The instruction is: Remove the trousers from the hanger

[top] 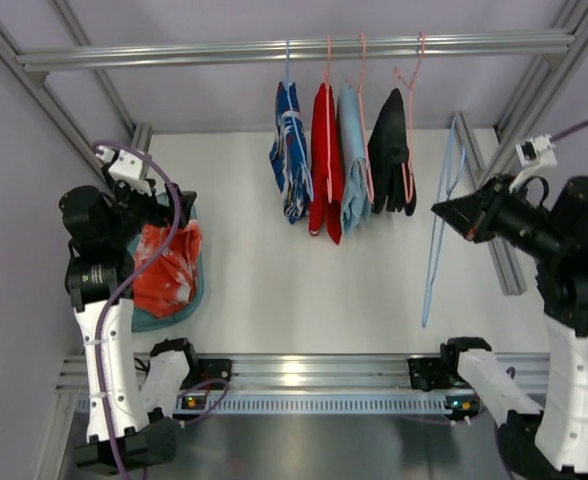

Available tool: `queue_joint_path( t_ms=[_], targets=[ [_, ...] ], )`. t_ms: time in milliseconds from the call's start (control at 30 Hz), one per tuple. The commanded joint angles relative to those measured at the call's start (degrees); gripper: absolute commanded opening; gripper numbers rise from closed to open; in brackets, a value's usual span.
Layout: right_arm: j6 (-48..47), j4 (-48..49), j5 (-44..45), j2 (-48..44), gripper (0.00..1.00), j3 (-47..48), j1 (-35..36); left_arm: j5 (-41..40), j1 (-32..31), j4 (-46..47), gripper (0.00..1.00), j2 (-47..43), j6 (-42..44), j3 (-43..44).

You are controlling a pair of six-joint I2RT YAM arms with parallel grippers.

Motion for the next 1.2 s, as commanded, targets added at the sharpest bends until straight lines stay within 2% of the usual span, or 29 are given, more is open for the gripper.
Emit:
queue_joint_path(
  t_ms=[0,100,300,533,1167],
  targets=[
    [-1.18,-5.82,-2.36,8.94,0.00,5.98,-2.99,2.24,0.10,1.22,0.98,-1.91,-1.53,2.29],
    [-2.50,-7.24,-3.69,18.33,0.00,11.69,-5.79,2.16,0.10,1.22,0.98,-2.88,-2.06,2.03],
    [-0.49,-4.97,-5.80,30.39,0.00,20.75,-11.25,2.68,0.10,1.05,0.98,-4.11,-3.20,0.97],
    [0.04,-3.46,-0.01,38.23,0.00,34.27,-11.25,2.51,0.01,1.05,0.98,-4.64,-3.99,0.18],
    [3.29,2.78,5.54,51.50,0.00,47.83,-11.25,1.98,0.01,1.05,0.98,-5.87,-5.05,-1.49]
  ],
)
